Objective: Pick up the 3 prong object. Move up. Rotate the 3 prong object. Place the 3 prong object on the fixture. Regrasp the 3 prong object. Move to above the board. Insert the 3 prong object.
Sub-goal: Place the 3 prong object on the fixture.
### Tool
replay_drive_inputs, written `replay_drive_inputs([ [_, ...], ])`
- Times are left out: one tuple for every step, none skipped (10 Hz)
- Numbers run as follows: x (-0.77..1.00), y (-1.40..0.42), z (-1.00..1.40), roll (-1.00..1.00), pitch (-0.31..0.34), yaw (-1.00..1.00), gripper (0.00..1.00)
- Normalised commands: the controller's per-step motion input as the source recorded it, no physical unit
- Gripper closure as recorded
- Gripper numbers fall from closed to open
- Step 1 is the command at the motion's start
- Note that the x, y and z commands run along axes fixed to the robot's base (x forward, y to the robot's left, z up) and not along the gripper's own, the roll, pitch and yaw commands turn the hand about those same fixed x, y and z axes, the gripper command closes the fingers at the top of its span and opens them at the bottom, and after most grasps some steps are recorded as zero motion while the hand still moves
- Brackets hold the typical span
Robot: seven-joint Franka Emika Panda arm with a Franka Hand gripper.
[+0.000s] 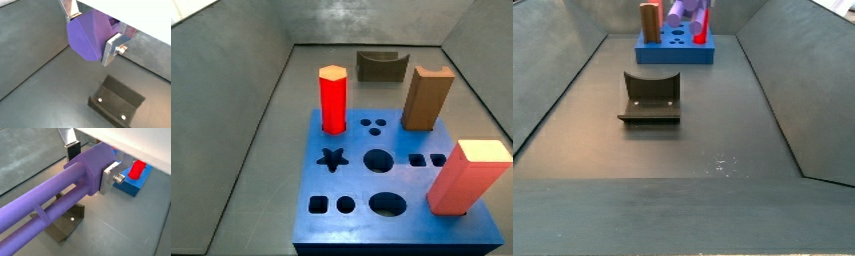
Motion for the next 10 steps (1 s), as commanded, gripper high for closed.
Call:
replay_drive_inputs([
  [1.00, -0.06, 0.04, 0.08, 0.183, 0.03, 1.00],
  [1.00, -0.37, -0.54, -1.00, 0.047, 0.16, 1.00],
  [1.00, -0.33, -0.55, -1.00, 0.041, 0.15, 1.00],
  [1.00, -0.23, -0.46, -1.00, 0.035, 0.14, 1.00],
  [0.90, -0.10, -0.19, -1.00, 0.039, 0.13, 1.00],
  [0.76, -0.03, -0.08, -1.00, 0.049, 0.12, 1.00],
  [0.60, 0.00, -0.04, -1.00, 0.071, 0.11, 1.00],
  [0.51, 0.01, -0.03, -1.00, 0.087, 0.11, 1.00],
  [0.31, 0.03, -0.02, -1.00, 0.120, 0.08, 1.00],
  [0.19, 0.03, -0.01, -1.00, 0.142, 0.07, 1.00],
])
